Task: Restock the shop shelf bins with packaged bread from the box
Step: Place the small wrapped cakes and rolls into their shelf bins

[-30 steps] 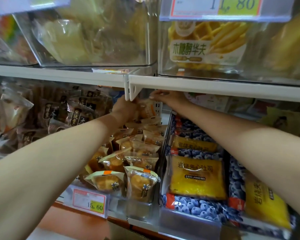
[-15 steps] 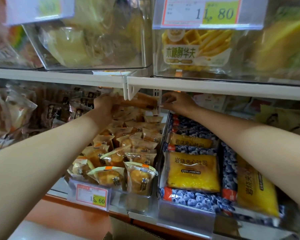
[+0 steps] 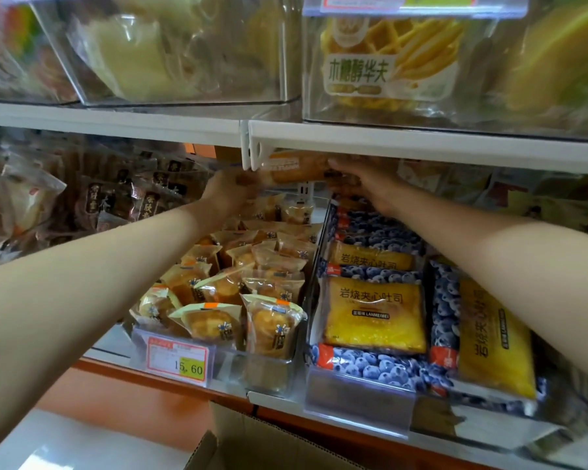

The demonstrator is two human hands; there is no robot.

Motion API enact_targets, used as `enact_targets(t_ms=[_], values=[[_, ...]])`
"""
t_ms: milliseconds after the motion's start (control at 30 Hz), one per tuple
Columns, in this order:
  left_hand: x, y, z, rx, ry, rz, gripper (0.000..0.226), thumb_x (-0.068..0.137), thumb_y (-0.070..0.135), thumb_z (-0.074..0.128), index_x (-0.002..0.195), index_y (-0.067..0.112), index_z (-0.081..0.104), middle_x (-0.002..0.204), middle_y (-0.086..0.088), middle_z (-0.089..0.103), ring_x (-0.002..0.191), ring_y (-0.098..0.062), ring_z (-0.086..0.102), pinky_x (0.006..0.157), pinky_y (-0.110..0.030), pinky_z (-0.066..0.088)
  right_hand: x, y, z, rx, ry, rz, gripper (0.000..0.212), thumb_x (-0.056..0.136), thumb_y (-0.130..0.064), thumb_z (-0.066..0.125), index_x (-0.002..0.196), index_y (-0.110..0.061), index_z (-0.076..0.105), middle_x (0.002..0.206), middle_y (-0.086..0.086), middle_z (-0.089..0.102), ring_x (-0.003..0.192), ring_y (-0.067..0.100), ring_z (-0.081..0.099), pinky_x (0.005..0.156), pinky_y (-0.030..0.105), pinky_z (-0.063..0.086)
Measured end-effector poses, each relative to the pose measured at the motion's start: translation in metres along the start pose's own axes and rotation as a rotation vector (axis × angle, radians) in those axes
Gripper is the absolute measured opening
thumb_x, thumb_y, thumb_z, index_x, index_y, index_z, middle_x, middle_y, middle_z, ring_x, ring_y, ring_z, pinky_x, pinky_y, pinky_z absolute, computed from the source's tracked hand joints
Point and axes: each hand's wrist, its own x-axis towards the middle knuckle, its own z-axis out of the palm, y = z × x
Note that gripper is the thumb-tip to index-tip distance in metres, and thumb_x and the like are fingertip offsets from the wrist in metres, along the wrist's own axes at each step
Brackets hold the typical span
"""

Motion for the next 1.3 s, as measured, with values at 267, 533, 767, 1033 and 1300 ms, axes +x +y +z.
enact_targets(t_ms=[267,533,767,1033,1300], values=[[0.009,-0.007,0.029,0.776,-0.306,0.221,0.041,0.095,0.039,0.044,0.136,0.038,0.041,0.143,-0.010,0.035,0.135,-0.035,0.028,0.112,-0.049,0.023,0.017,0.003,-0.020,-0.040,0.187,-0.039,0.049,0.073,-0.038,0.077,0.114,-0.018,0.058,0.118,0.004,0.063,0.105,0.019,0.062,0.098,0.036,0.049],[0.013,-0.006,0.032,0.826,-0.326,0.277,0.048,0.092,0.024,0.047,0.135,0.043,0.039,0.141,-0.007,0.037,0.133,-0.033,0.026,0.111,-0.046,0.016,0.010,0.004,-0.024,-0.036,0.246,-0.112,0.051,0.085,-0.021,0.069,0.130,-0.011,0.045,0.115,0.000,0.055,0.100,0.010,0.055,0.073,0.009,0.048],[0.008,-0.003,0.027,0.800,-0.358,0.389,0.037,0.097,0.021,0.043,0.129,0.041,0.048,0.126,0.001,0.042,0.126,-0.024,0.028,0.109,-0.041,0.013,0.003,0.005,-0.003,-0.113,0.150,-0.197,0.053,0.083,-0.006,0.069,0.131,-0.004,0.047,0.134,0.006,0.051,0.119,0.014,0.049,0.074,0.012,0.051],[-0.001,-0.004,0.025,0.508,-0.367,0.328,0.048,0.091,0.009,0.055,0.129,0.033,0.041,0.112,0.000,0.058,0.103,-0.021,0.056,0.100,-0.046,0.043,0.015,0.024,0.015,-0.488,0.112,-0.363,0.020,0.083,0.002,0.064,0.096,-0.013,0.063,0.109,0.011,0.065,0.089,0.016,0.062,0.067,0.010,0.046],[0.001,-0.005,0.021,0.498,-0.250,0.327,0.044,0.087,0.015,0.062,0.128,0.020,0.047,0.106,0.007,0.061,0.113,-0.022,0.055,0.106,-0.046,0.036,0.020,0.031,0.011,-0.943,0.003,-0.329,0.023,0.093,-0.016,0.058,0.107,-0.029,0.072,0.124,0.007,0.063,0.113,0.023,0.057,0.095,0.028,0.043]])
